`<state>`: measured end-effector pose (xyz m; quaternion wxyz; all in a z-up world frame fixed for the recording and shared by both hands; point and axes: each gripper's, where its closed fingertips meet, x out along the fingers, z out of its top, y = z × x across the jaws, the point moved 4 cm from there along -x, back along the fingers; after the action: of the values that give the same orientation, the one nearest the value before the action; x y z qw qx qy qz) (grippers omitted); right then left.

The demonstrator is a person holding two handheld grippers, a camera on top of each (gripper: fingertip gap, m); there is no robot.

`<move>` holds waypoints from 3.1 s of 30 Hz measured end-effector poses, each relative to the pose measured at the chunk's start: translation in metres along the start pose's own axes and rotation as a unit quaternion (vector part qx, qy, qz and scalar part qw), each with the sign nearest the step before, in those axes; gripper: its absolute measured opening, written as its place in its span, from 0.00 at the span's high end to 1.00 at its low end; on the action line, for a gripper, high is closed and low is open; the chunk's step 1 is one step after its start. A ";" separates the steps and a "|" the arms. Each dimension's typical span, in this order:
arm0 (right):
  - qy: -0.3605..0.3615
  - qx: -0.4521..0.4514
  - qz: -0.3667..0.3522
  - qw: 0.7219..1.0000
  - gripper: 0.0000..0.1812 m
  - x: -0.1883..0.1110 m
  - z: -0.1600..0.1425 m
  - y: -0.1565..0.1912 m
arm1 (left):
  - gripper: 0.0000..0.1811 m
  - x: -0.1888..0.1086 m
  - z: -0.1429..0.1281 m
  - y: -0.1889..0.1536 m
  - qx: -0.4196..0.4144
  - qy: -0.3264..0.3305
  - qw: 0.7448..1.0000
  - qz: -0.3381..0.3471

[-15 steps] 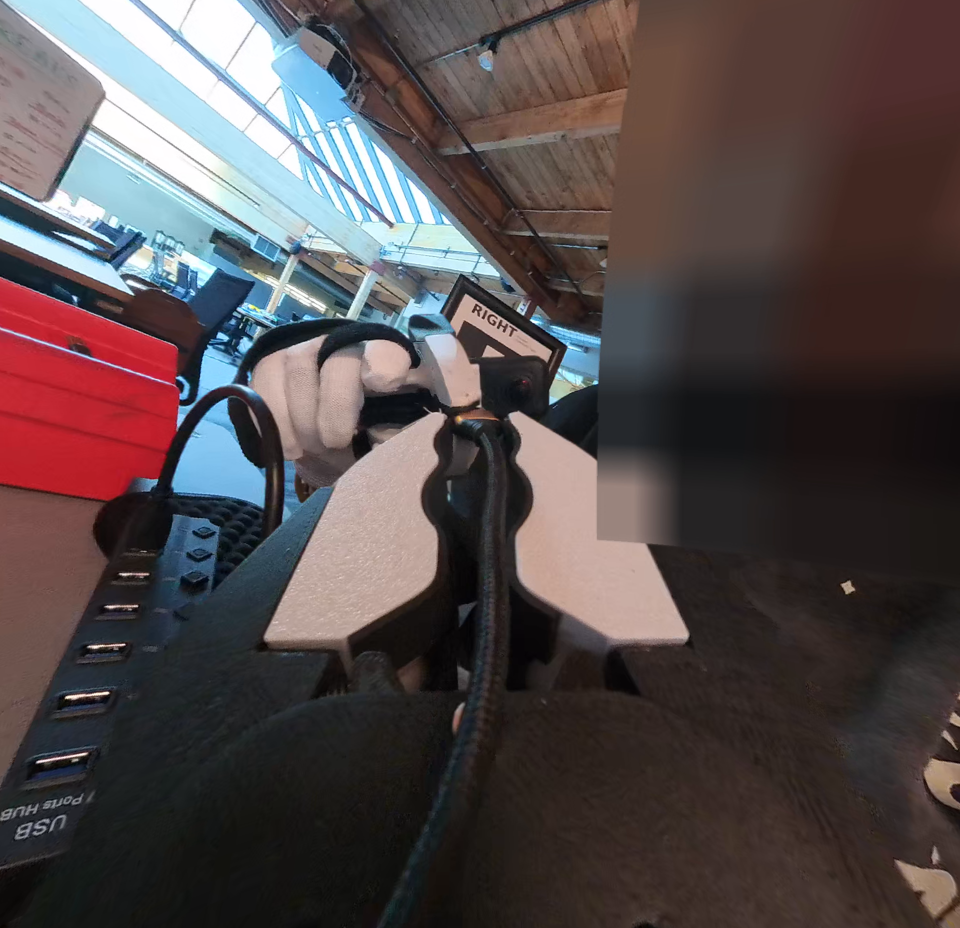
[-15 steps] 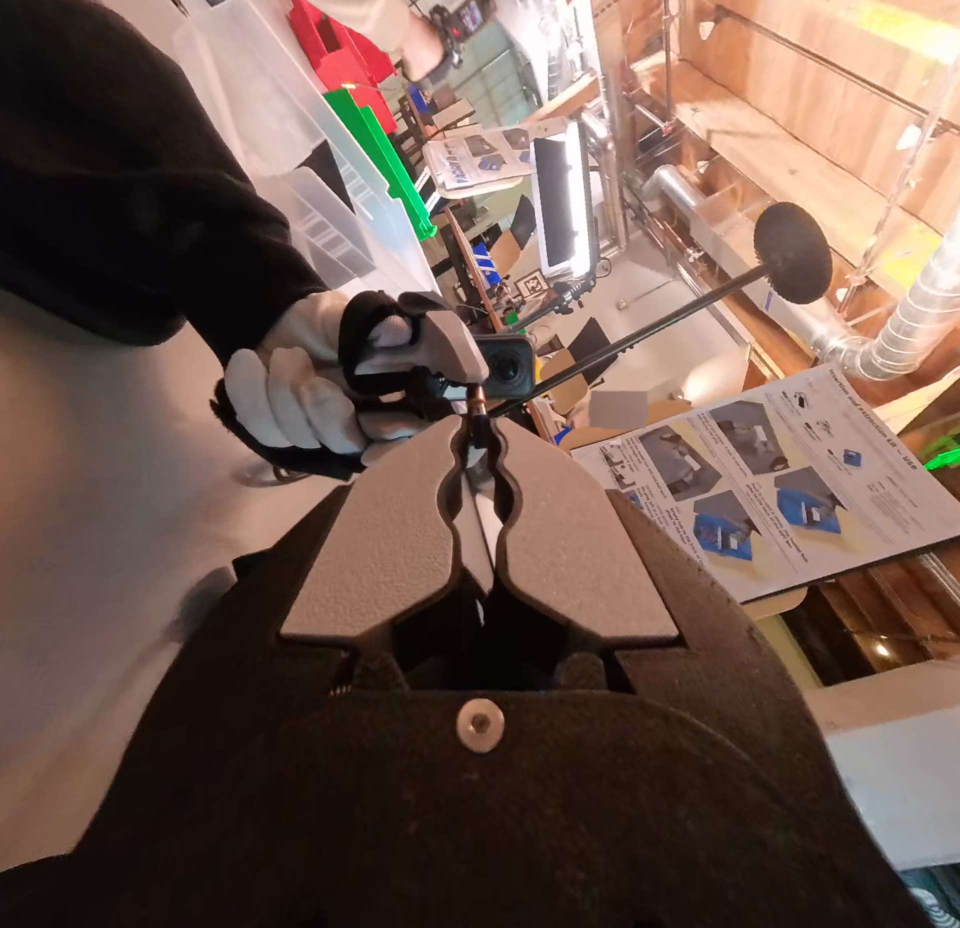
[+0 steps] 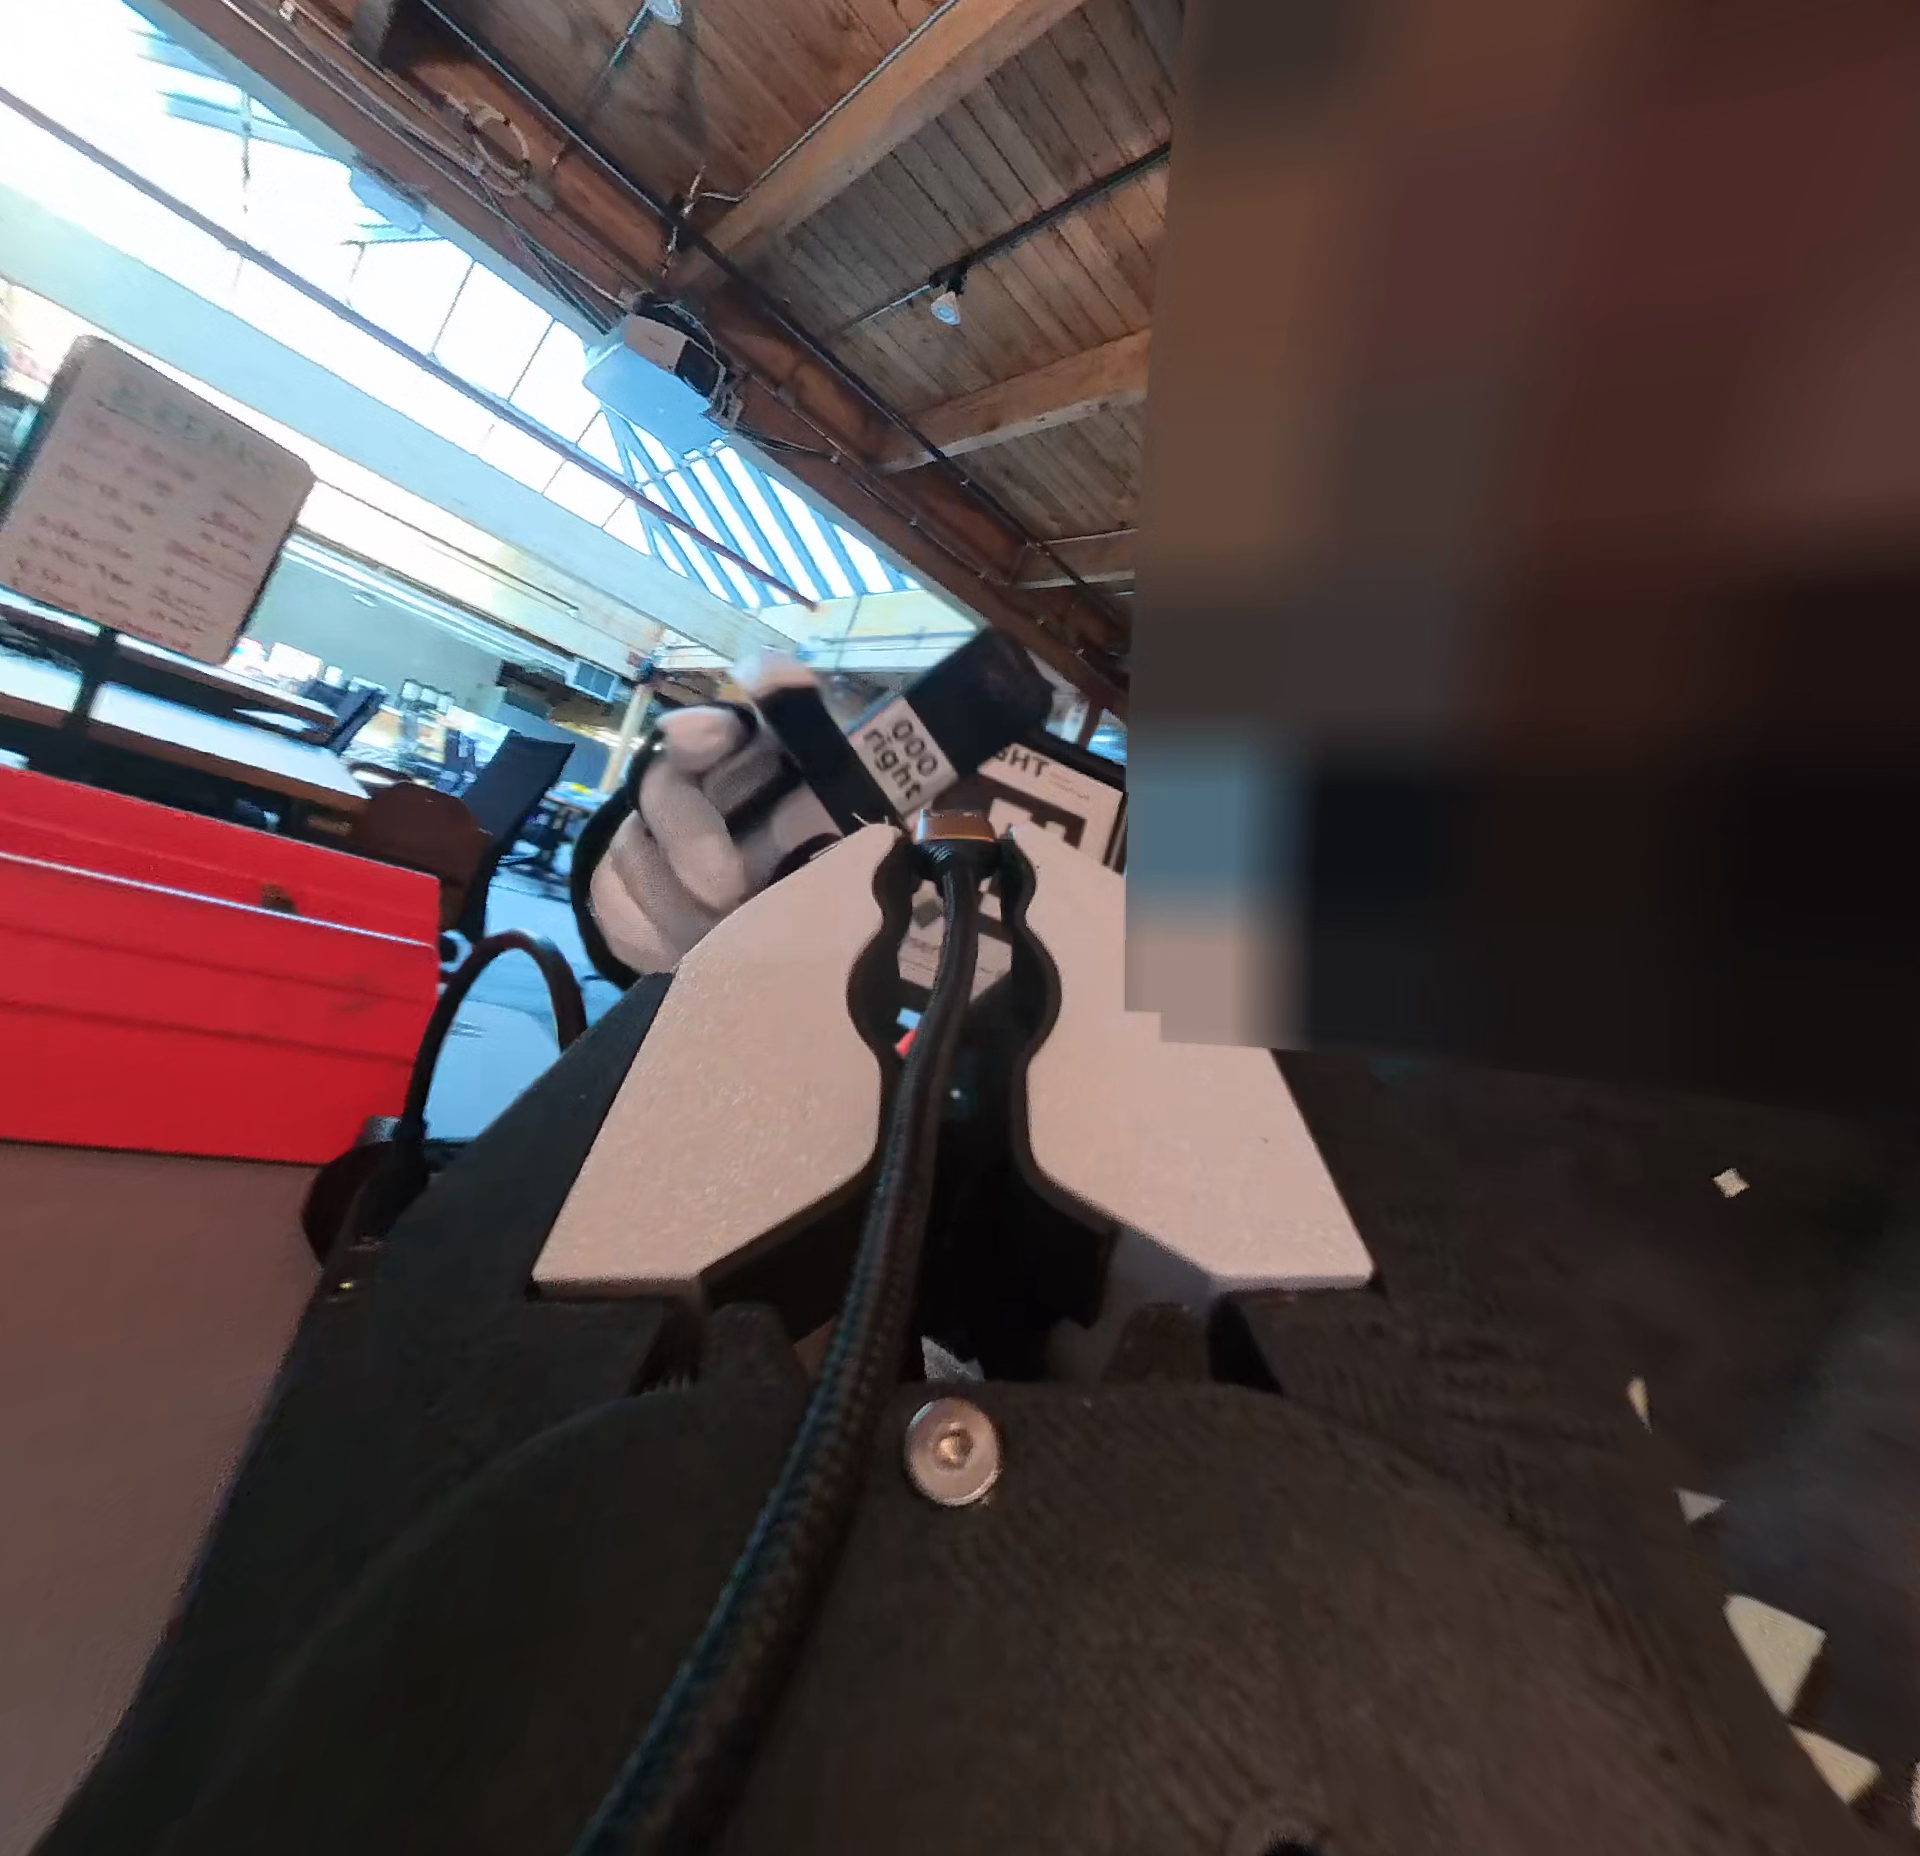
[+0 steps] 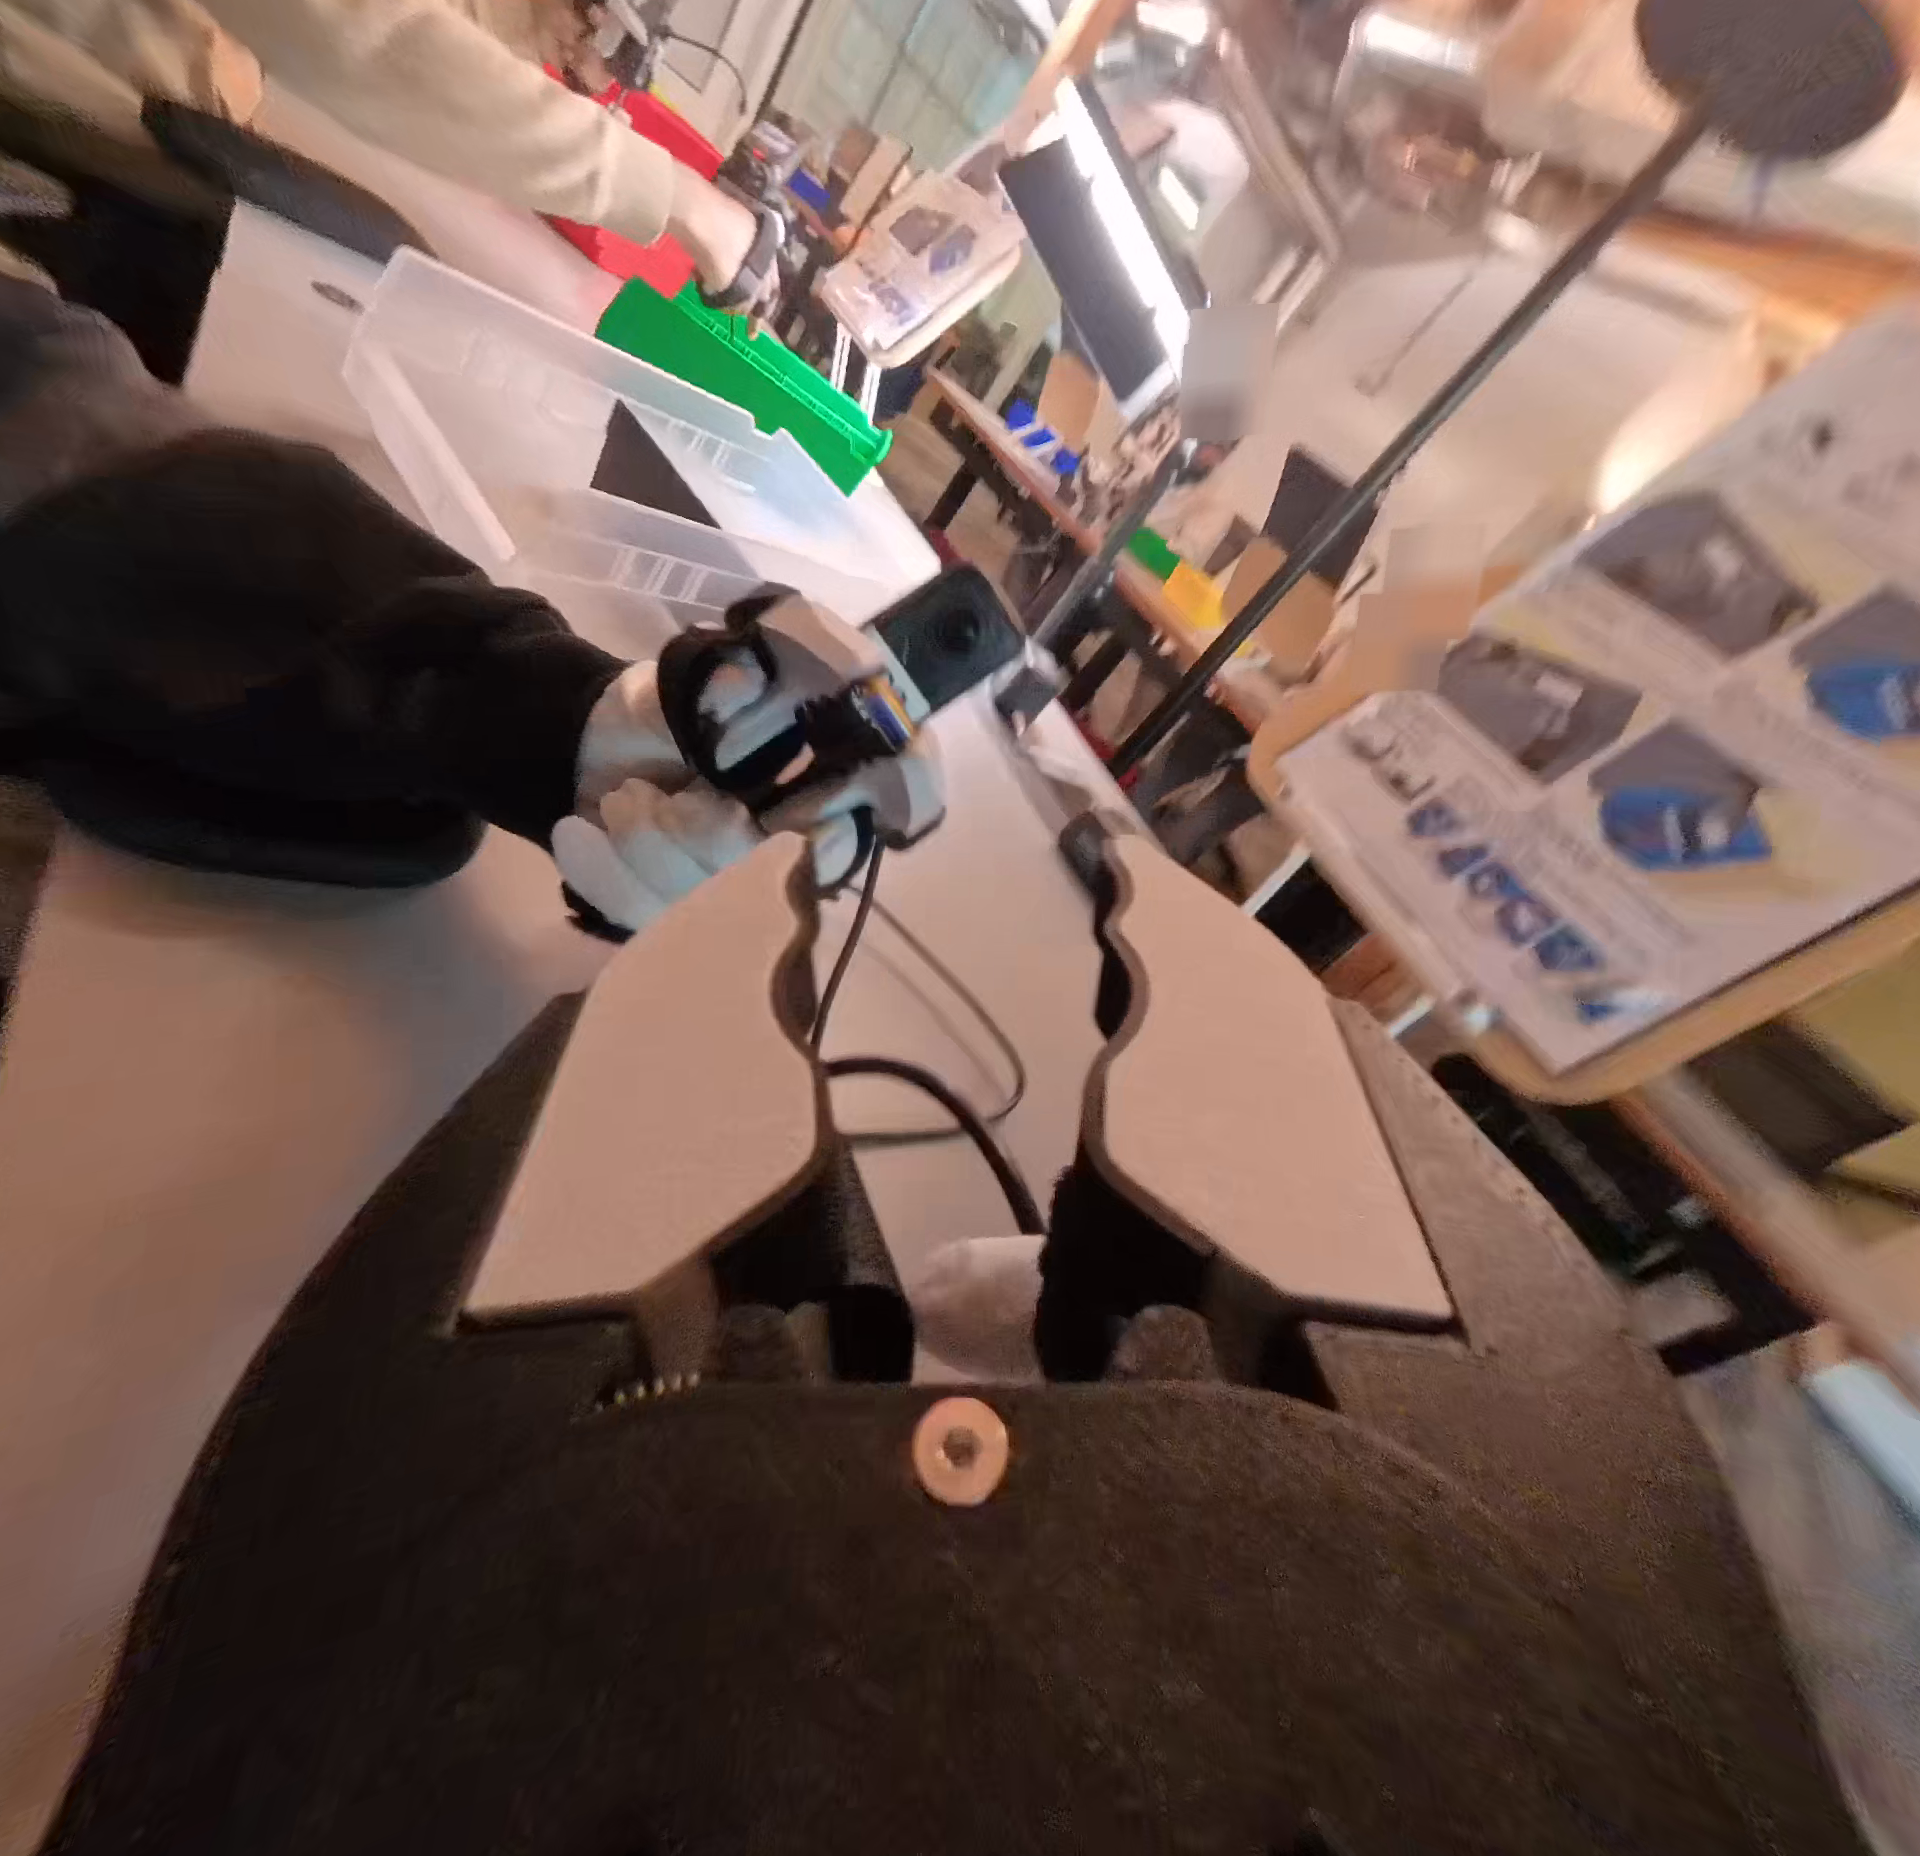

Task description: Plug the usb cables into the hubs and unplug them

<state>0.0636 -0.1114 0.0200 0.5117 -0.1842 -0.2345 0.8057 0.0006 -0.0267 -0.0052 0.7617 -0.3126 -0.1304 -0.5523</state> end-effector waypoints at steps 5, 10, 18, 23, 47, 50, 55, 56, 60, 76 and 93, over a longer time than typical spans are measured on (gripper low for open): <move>0.159 0.144 0.060 0.975 0.58 -0.052 -0.049 -0.015 | 0.91 0.004 -0.005 -0.002 0.095 0.059 0.992 0.052; 0.325 0.230 0.123 0.909 0.54 -0.088 -0.117 0.007 | 0.91 0.017 -0.018 -0.006 0.172 0.132 0.973 0.079; 0.379 0.324 0.225 0.837 0.59 -0.059 -0.182 0.036 | 0.91 0.038 -0.057 0.004 0.210 0.194 0.950 0.127; 0.363 0.291 0.261 0.846 0.68 -0.053 -0.171 0.038 | 0.92 0.027 -0.082 0.040 0.260 0.301 0.880 0.260; 0.285 0.151 0.267 0.908 0.69 -0.023 -0.090 0.048 | 0.91 0.010 -0.083 0.045 0.265 0.444 0.799 0.308; 0.282 0.147 0.268 0.909 0.69 -0.021 -0.088 0.049 | 0.91 0.010 -0.081 0.042 0.251 0.462 0.787 0.322; 0.256 0.130 0.265 0.920 0.70 -0.013 -0.077 0.049 | 0.91 0.014 -0.073 0.034 0.248 0.485 0.764 0.345; 0.247 0.128 0.266 0.923 0.70 -0.011 -0.073 0.049 | 0.91 0.015 -0.071 0.032 0.250 0.491 0.758 0.349; 0.124 0.131 0.288 0.941 0.90 0.001 -0.043 0.051 | 0.91 0.011 -0.091 0.034 0.256 0.549 0.724 0.330; 0.300 0.255 0.229 0.890 0.54 -0.039 -0.109 0.081 | 0.92 -0.007 -0.104 0.045 0.197 0.532 0.783 0.256; 0.311 0.144 0.197 0.918 0.70 -0.025 -0.107 0.094 | 0.92 -0.002 -0.100 0.038 0.187 0.558 0.771 0.245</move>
<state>0.0616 -0.1486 -0.1200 0.4105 -0.3925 0.0968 0.8174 0.0203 -0.0797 -0.0958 0.8533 0.1779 0.2978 -0.3893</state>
